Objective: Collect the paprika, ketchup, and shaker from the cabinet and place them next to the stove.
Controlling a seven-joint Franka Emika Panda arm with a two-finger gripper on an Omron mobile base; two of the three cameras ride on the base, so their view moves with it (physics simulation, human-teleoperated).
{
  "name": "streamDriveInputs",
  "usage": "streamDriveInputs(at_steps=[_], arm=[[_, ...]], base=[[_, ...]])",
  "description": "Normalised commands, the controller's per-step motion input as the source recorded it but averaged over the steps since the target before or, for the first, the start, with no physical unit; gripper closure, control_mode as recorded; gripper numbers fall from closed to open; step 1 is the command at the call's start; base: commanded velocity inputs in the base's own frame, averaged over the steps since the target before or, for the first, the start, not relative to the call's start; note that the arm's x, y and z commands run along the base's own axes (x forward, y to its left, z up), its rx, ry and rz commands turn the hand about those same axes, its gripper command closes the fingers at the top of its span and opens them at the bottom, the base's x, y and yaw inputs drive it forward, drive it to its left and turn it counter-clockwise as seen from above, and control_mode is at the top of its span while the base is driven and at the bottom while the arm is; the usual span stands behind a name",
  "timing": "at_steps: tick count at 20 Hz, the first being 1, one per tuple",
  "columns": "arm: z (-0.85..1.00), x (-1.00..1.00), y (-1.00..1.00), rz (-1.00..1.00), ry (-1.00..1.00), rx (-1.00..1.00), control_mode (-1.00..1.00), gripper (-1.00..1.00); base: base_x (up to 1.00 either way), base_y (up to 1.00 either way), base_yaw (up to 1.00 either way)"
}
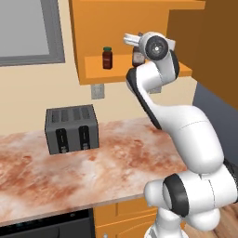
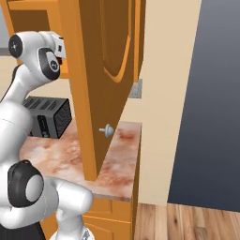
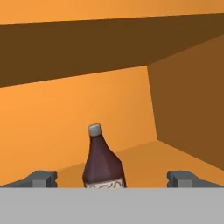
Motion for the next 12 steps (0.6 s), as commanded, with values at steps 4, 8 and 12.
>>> streamDriveInputs(at_steps=[4,8,12], arm=[[0.02,0.19,0.11,0.00,0.00,-0.01,-1.00,-1.00],[0.00,0.27,0.14,0.00,0.00,0.00,-1.00,-1.00],[0.00,0.31,0.01,0.00,0.00,0.00,-1.00,-1.00]], base=[[0.00,0.00,0.00],[0.00,0.00,0.00],[0.00,0.00,0.00]])
